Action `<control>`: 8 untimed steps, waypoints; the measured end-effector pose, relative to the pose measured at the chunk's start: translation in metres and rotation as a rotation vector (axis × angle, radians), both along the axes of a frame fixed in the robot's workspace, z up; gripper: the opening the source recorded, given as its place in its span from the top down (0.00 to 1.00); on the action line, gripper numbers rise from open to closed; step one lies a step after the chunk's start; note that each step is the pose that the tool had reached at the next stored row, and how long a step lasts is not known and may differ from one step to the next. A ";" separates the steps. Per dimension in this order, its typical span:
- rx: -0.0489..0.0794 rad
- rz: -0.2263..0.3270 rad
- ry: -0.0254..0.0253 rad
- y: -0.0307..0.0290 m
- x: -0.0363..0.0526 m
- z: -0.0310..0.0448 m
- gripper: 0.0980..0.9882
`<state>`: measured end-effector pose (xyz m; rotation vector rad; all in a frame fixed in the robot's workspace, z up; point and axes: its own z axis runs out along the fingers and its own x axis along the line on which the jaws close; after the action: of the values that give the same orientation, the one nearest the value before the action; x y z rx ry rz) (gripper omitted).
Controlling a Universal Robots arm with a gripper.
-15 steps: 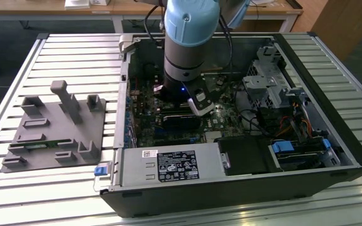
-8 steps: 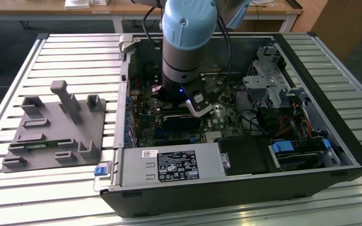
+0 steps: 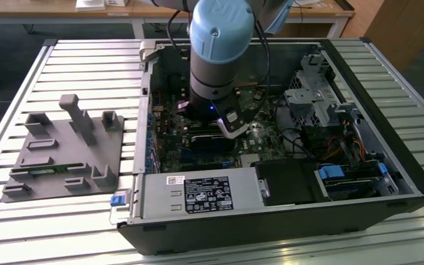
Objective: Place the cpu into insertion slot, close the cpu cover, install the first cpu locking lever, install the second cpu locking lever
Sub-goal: 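Install the second cpu locking lever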
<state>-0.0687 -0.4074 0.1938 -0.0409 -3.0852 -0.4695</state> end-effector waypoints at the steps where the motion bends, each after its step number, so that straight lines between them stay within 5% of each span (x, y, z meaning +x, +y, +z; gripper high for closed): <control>1: 0.002 0.000 0.0000 0.0000 -0.0001 -0.0003 0.99; 8: 0.019 0.000 0.0001 0.0000 -0.0025 -0.0021 0.99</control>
<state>-0.0711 -0.4074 0.1916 -0.0406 -3.0802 -0.4993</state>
